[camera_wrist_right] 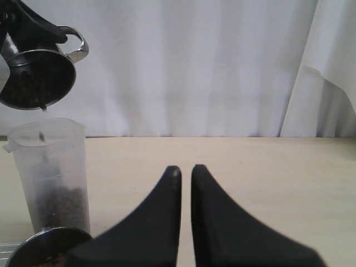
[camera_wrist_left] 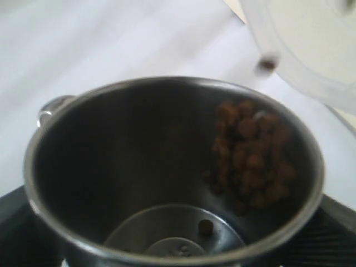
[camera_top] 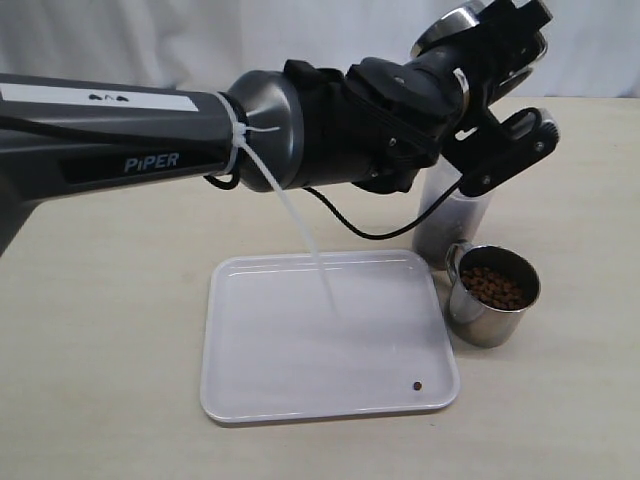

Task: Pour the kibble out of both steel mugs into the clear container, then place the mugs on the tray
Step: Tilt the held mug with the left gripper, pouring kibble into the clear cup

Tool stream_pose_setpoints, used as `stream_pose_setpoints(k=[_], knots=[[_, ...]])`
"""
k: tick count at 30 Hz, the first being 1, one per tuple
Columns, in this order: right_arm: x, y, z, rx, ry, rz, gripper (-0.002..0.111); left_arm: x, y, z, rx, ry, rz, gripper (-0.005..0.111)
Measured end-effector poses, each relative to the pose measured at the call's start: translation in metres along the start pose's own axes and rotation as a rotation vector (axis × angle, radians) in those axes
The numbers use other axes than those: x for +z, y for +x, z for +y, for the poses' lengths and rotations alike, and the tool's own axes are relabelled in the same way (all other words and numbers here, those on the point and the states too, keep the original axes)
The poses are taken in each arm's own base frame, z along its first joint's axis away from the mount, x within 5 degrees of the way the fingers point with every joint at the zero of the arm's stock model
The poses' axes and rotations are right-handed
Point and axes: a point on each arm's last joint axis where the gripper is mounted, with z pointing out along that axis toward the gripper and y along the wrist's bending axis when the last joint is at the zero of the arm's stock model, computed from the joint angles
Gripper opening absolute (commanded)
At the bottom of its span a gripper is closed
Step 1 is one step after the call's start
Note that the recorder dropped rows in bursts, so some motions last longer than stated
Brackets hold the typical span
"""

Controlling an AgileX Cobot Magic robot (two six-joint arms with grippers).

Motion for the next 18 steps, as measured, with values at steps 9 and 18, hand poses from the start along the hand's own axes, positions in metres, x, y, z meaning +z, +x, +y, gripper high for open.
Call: stream_pose_setpoints(k=[9,18], knots=[[0.0000,0.0000,0.0000,0.000,0.000,0.000,0.005,-0.0011,-0.0023,0.0017,0.088,-0.007,-0.003,0.000],[0.0000,0.0000,0.0000,0.000,0.000,0.000,0.005,-0.0044,-0.0090,0.0057,0.199,-0.020,-0.013,0.000]])
